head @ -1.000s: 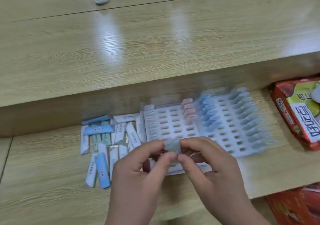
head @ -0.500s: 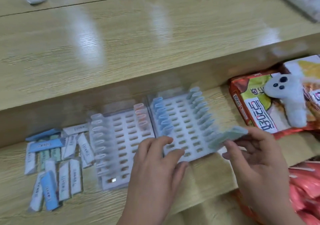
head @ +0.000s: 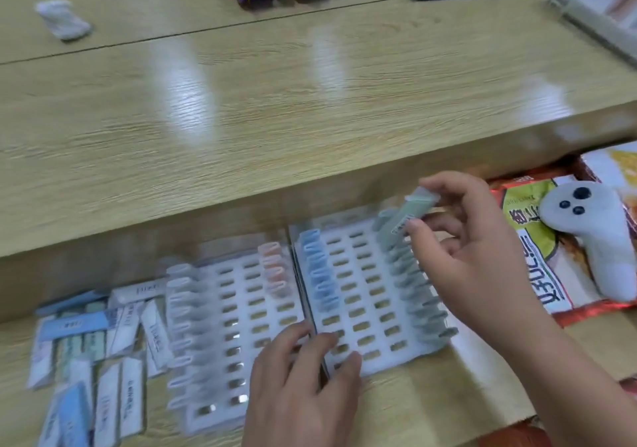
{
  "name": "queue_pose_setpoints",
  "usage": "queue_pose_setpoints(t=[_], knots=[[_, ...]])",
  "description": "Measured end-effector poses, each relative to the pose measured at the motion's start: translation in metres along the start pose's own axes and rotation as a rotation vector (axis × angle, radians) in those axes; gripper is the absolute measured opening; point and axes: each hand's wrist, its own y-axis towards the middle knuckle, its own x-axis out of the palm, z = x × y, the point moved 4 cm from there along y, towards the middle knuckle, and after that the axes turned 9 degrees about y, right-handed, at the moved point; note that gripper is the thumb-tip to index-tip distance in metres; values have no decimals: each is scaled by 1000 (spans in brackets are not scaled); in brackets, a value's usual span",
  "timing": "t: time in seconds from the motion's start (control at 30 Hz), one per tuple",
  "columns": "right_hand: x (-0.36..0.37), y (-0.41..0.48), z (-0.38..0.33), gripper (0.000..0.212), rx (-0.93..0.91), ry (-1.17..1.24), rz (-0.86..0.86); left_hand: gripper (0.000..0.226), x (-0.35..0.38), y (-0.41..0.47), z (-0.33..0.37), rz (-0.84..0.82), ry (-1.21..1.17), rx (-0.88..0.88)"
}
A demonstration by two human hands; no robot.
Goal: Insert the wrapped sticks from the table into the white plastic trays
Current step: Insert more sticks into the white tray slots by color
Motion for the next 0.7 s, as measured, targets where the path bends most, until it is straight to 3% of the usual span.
queue_pose_setpoints(t=[0.13, 0.23, 0.53, 0.7], knots=[[5, 17, 12, 21, -46, -174, -38, 23, 2, -1, 0, 46, 37, 67], [10, 20, 18, 19, -98, -263, -111, 22, 2, 1, 0, 50, 55, 70], [15, 28, 15, 13, -107, -331, -206, 16, 6, 1, -7, -162, -7, -113], [23, 26, -6, 16, -295, -842, -281, 17, 10, 0, -8, -224, -4, -130]])
